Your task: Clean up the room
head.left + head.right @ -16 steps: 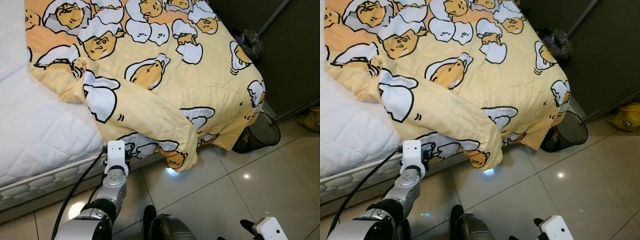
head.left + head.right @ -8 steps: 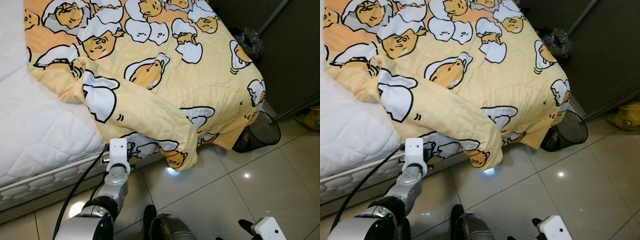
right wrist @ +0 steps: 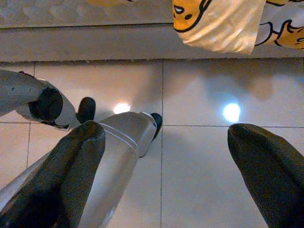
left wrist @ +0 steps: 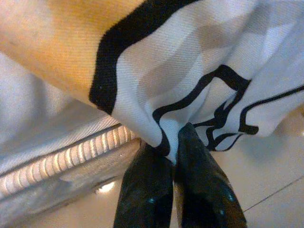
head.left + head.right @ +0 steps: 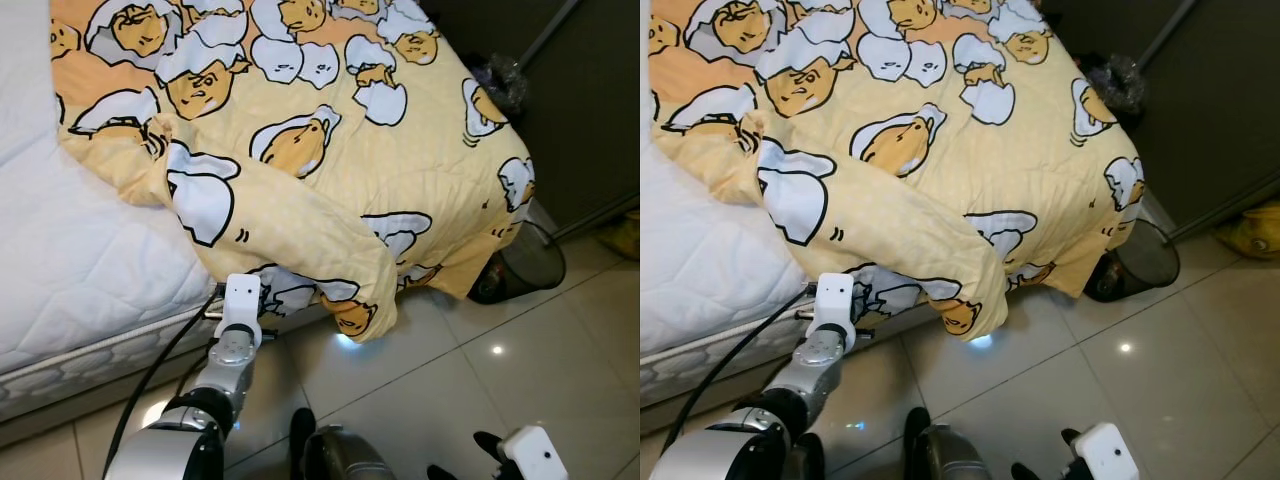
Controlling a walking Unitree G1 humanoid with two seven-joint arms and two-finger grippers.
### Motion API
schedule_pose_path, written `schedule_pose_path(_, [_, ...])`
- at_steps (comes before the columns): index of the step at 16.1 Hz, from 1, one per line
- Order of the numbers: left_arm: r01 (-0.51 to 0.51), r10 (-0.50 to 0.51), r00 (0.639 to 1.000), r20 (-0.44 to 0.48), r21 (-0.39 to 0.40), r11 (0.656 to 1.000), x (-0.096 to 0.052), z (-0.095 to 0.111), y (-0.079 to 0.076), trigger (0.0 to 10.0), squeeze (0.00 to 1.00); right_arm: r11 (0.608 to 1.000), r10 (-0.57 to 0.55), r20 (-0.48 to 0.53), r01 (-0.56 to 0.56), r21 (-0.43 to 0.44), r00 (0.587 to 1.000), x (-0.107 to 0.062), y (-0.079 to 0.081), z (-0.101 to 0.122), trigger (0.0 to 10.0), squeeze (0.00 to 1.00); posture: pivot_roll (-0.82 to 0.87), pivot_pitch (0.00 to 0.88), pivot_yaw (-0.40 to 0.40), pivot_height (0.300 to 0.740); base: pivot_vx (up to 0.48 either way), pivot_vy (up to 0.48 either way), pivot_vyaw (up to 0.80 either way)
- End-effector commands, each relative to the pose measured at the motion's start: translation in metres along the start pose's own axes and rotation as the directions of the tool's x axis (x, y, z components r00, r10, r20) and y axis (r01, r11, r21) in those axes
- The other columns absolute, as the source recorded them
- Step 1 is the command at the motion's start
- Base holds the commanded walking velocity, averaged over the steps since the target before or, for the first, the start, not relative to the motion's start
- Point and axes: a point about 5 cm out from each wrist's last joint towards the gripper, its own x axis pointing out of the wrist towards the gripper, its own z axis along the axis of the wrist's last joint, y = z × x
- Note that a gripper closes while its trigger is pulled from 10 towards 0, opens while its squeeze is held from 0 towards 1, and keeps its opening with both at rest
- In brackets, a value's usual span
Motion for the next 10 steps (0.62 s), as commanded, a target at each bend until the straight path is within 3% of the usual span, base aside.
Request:
schedule_pose_path(1, [0.068, -0.067, 0.997, -0.042, 0.031, 0.997, -0.006, -0.018, -0.008, 0.0, 0.0, 1.0, -0.017, -0.032, 0.017, 0.005, 0.999, 0.001, -0.001, -0.008, 10.0, 0.0, -0.19, 0.323, -0.194, 0.74, 0.0, 0.0, 0.0])
schedule_pose_path(6, [0.136, -0.129, 0.99, -0.049, 0.175, 0.975, -0.014, -0.04, 0.017, 0.0, 0.0, 1.0, -0.028, 0.027, 0.028, -0.001, 0.999, 0.033, -0.005, -0.001, 10.0, 0.0, -0.11, 0.233, -0.105, 0.74, 0.0, 0.0, 0.0])
schedule_pose_path(8, [0.145, -0.133, 0.989, -0.072, 0.201, 0.969, -0.018, -0.05, 0.031, 0.0, 0.0, 0.999, -0.053, 0.081, 0.054, -0.008, 0.995, 0.057, -0.015, 0.01, 10.0, 0.0, -0.04, 0.146, -0.047, 0.74, 0.0, 0.0, 0.0])
schedule_pose_path(9, [0.159, -0.145, 0.986, -0.083, 0.21, 0.965, -0.019, -0.053, 0.031, 10.0, 0.0, 0.997, -0.069, 0.11, 0.07, -0.009, 0.992, 0.068, -0.02, 0.017, 10.0, 0.0, -0.02, 0.112, -0.033, 0.74, 0.0, 0.0, 0.0])
schedule_pose_path(10, [0.188, -0.177, 0.982, -0.069, 0.229, 0.955, -0.019, -0.051, 0.025, 10.0, 0.0, 0.996, -0.082, 0.134, 0.083, -0.008, 0.988, 0.077, -0.024, 0.023, 10.0, 0.0, -0.01, 0.081, -0.016, 0.74, 0.0, 0.0, 0.0])
